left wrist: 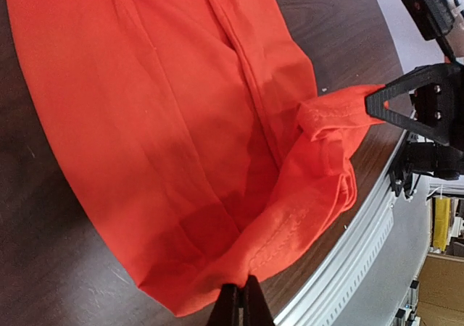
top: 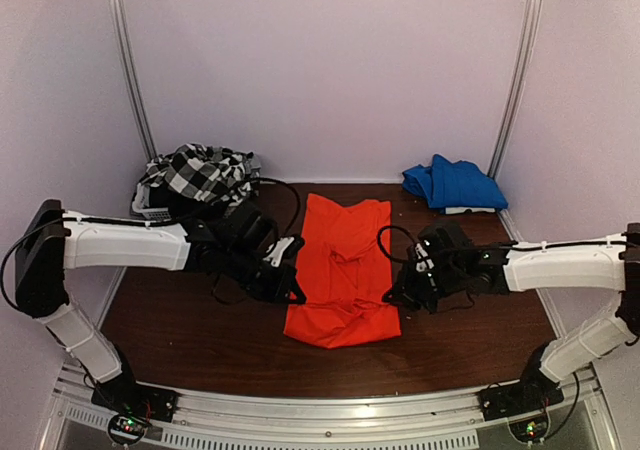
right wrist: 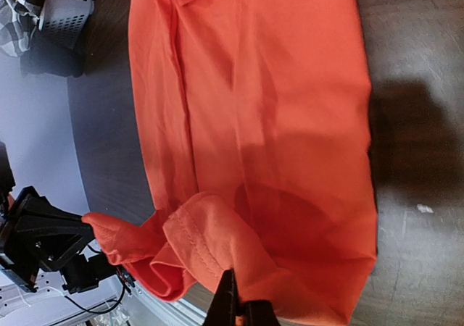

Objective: Fold and stack the mixed laundry pile
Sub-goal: Fold the rectangle-folded T-shirt at the center of the board.

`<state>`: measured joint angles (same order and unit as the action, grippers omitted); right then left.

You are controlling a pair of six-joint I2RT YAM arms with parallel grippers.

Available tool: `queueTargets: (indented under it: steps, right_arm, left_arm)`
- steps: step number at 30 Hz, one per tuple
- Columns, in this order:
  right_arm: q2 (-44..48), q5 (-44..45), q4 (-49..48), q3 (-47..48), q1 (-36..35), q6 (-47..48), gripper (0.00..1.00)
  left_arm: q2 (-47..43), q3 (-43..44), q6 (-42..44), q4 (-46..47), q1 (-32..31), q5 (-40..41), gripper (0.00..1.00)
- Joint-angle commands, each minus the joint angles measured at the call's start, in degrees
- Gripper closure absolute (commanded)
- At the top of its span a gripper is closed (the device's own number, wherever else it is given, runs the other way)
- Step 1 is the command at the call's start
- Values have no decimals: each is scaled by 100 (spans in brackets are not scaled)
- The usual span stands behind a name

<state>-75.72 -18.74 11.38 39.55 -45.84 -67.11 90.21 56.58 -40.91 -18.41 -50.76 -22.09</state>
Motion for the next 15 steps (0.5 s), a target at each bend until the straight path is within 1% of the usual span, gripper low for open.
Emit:
queueTargets:
  steps: [1,4,8,15]
  right_arm:
    - [-780,-823,142,907,671,1306,100]
    - [-1172,-935,432,1402,1083,1768,100]
    - [-1623,-1190,353,1735,1542,2118,100]
    - [-2615,-1580,284,2549,1918,2486,100]
  left_arm:
    - [690,906,617,-241,436,-262,100]
    - [1156,1401,839,-393,694,-268,100]
    - [1727,2031,1026,-587,990,-350,100]
    - [2608,2856,1202,-685,1259,-443,100]
